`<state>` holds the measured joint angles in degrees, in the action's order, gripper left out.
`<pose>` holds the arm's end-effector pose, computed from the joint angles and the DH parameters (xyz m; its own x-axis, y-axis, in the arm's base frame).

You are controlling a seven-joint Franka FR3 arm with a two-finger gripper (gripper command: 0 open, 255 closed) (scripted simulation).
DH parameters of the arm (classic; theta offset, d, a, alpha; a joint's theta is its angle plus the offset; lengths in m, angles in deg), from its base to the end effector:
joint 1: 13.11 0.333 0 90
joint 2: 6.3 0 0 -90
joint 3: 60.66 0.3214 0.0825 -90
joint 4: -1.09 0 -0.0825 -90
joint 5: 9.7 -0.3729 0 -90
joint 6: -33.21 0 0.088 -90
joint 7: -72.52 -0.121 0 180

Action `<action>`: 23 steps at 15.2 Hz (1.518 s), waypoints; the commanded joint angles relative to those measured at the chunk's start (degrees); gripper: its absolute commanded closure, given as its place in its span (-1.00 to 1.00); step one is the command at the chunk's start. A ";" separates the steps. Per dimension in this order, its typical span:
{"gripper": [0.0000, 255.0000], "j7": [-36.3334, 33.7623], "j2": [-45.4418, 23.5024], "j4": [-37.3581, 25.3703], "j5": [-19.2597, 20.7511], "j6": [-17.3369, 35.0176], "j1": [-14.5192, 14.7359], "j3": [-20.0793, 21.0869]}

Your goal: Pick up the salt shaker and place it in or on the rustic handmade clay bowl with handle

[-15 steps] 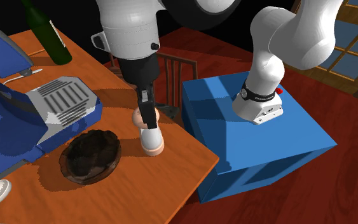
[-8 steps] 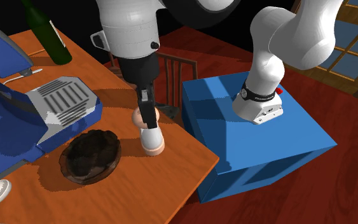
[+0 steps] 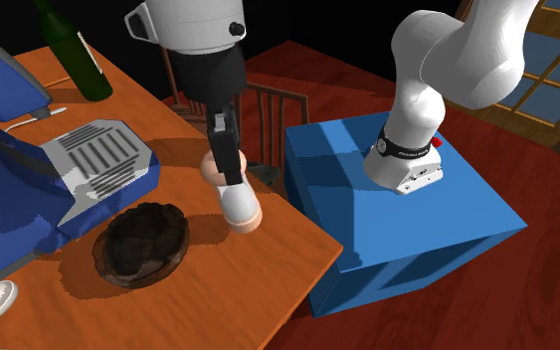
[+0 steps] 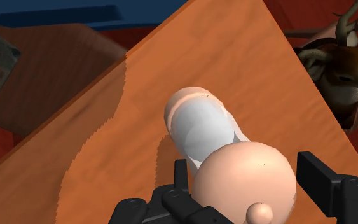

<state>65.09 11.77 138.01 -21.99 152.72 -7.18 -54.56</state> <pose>0.4229 0.1048 0.4365 0.9995 -0.0284 -0.0165 -0.0306 -0.9877 -0.1531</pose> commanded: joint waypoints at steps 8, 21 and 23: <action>1.00 -1.02 2.05 -5.06 0.62 -7.08 -0.21 -0.34; 1.00 -2.45 3.07 -14.13 1.31 -17.08 -0.41 -0.80; 1.00 -2.67 3.04 -15.69 1.40 -18.60 -0.44 -0.86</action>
<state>62.57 15.07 123.30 -20.64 134.85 -7.61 -55.42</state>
